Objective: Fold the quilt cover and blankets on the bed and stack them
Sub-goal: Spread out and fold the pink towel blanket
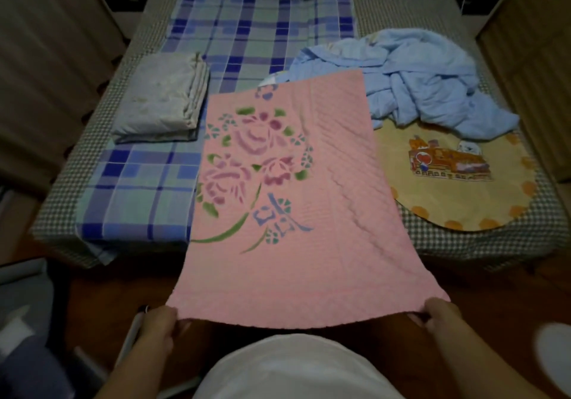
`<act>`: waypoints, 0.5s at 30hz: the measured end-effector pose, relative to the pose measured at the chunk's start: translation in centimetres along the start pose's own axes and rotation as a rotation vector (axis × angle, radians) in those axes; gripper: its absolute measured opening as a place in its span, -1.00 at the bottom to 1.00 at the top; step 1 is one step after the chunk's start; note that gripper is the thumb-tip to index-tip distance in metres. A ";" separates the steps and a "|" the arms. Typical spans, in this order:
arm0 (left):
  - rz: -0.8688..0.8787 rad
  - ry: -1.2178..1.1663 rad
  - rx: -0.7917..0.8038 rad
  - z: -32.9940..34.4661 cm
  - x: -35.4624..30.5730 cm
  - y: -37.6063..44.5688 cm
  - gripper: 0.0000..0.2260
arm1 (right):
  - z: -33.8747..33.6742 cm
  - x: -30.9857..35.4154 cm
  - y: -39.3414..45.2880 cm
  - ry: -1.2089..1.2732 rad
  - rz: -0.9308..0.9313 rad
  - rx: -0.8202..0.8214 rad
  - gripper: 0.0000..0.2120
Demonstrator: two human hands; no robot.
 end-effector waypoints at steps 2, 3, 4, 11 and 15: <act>0.063 0.077 0.015 1.2 -2.1 0.3 -0.56 | 1.2 1.3 1.5 -0.064 0.015 0.039 -0.65; 0.095 0.114 0.014 1.6 -3.7 0.8 -0.51 | 2.2 2.5 1.7 -0.092 0.024 0.063 -0.70; 0.116 0.175 0.009 2.0 -5.7 1.0 -0.51 | 3.3 4.0 1.6 -0.115 0.026 0.081 -0.76; 0.129 -0.102 0.243 6.5 -25.2 7.1 -0.87 | 14.7 22.4 0.5 0.177 -0.133 0.166 -0.82; 0.296 -0.250 0.392 11.0 -38.6 10.6 -0.74 | 22.4 34.2 1.4 0.204 -0.380 0.288 -0.68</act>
Point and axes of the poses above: each hand's wrist, its own y-axis towards the middle knuckle, its own z-axis out of the palm, x = y × z, the point moved 6 cm from there along y, towards the middle knuckle, and after that the axes turned 15 degrees about x, right-handed, at the moved point
